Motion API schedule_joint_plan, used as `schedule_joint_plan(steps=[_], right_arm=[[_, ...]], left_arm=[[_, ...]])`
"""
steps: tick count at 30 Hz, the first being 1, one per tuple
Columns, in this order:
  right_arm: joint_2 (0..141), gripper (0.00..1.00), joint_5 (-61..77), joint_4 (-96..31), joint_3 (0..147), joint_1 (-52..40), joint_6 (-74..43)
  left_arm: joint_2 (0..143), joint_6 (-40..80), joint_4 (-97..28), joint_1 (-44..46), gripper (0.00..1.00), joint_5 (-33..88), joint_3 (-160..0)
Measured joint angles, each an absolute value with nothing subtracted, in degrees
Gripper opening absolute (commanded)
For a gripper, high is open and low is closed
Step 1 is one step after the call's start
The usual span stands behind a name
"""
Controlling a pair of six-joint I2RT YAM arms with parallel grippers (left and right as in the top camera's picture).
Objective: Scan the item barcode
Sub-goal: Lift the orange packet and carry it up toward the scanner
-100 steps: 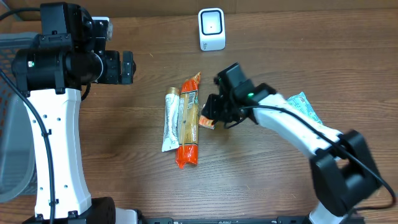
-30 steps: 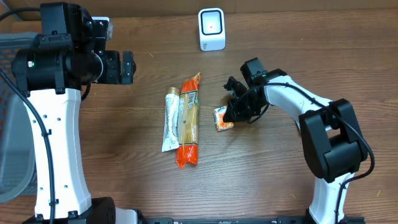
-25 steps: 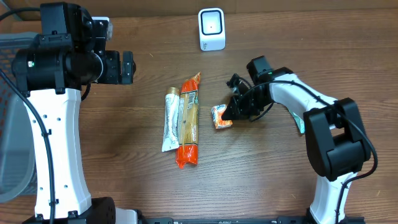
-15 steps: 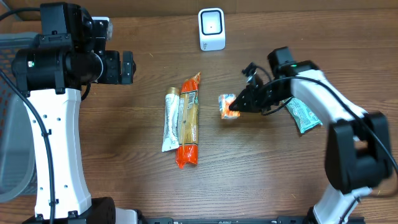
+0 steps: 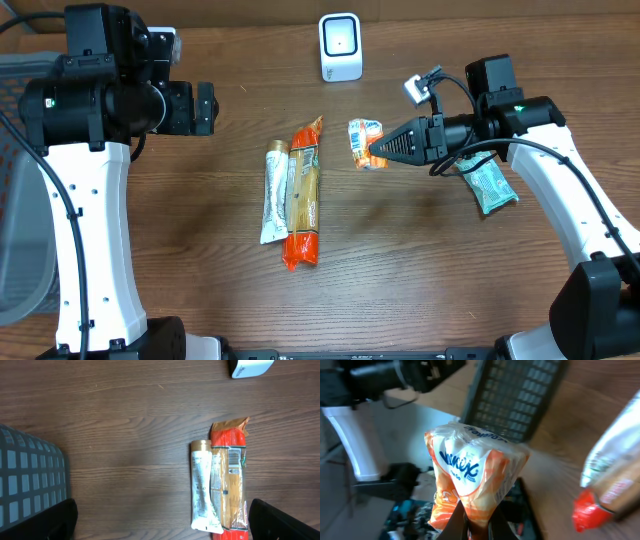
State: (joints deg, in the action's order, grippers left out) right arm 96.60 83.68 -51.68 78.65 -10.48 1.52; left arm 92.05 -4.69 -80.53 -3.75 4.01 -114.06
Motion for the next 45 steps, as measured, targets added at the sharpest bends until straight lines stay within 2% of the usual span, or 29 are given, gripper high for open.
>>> schedule_joint_plan(steps=[9,25,38,45], right_arm=[[96.60,0.04,87.83,-47.97,78.65,-10.50,-4.54],[96.60,0.04,88.01,-47.13,78.65,-10.48,-6.90],[96.33,0.03,88.03,-31.57,78.65,-8.05,-20.86],[96.01,0.04,88.03,-28.53,78.65,-5.43,-26.94]], left_arm=[[92.05,-4.69,-80.55,-3.75,1.00,3.99,-114.06],[92.05,-4.69,-80.55,-3.75,1.00,4.01,-114.06],[92.05,-4.69,-80.55,-3.75,1.00,4.01,-114.06],[92.05,-4.69,-80.55,-3.75,1.00,4.01,-114.06]])
